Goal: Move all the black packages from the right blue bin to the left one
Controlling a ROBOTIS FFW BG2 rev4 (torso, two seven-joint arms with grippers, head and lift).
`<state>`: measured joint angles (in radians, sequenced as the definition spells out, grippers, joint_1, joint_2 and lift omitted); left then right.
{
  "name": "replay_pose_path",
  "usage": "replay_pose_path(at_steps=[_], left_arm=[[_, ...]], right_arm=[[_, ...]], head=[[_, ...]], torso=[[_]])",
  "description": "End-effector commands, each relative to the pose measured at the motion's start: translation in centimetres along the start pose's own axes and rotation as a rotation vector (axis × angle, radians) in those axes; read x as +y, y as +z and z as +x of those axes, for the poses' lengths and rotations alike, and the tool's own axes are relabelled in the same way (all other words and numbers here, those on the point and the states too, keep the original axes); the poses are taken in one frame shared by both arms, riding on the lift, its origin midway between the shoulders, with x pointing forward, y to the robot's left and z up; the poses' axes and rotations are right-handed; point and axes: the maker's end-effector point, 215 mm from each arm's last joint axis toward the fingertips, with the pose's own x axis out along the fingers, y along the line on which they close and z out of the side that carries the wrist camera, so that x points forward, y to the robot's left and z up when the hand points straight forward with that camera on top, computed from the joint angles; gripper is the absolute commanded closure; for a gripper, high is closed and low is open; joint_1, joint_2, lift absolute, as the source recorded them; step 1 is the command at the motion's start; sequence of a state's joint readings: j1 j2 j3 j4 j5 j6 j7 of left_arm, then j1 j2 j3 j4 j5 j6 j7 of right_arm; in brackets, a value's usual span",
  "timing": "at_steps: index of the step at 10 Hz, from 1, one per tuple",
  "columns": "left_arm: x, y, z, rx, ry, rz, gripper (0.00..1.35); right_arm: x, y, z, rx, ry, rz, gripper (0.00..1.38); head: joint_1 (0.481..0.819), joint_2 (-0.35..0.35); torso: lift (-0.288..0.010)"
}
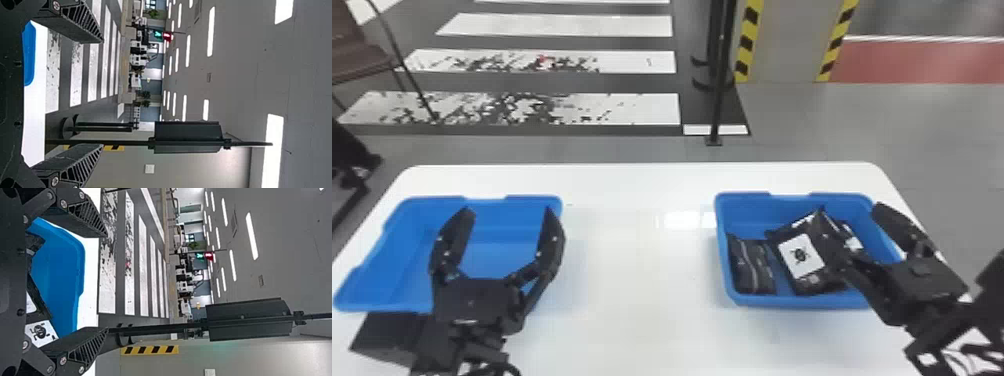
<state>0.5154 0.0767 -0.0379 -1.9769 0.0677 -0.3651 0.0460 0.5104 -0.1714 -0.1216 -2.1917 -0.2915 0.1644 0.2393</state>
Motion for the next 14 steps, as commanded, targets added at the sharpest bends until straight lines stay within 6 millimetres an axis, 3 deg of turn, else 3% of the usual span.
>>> replay_pose_path(at_steps=[1,9,12,14], left_arm=[[0.0,0.2,0.0,-0.006,0.0,0.0,0.1],[-0.2,0.3,0.0,-0.01,-0.005,0.0,0.1],[-0.6,0.4,0.1,-0.012,-0.013,-0.004,0.1],[-0.8,0.3,0.1,-0.011,-0.018,-0.002,0.1]], right_arm=[[0.0,0.0,0.0,0.0,0.001,0.005,0.2],[0.3,-0.4,0.0,0.015,0.012,0.048,0.2],[0.5,-2.3,0.9,0.193,0.004,0.047,0.2],[-1.7,-6.1,1.0,0.394,-0.056,0.026,0.19]], head=[[0.695,-0.011],[0.695,-0.013],[0.695,-0.005],[0.695,-0.012]], torso=[[-0.154],[-0.154],[-0.154],[-0.154]])
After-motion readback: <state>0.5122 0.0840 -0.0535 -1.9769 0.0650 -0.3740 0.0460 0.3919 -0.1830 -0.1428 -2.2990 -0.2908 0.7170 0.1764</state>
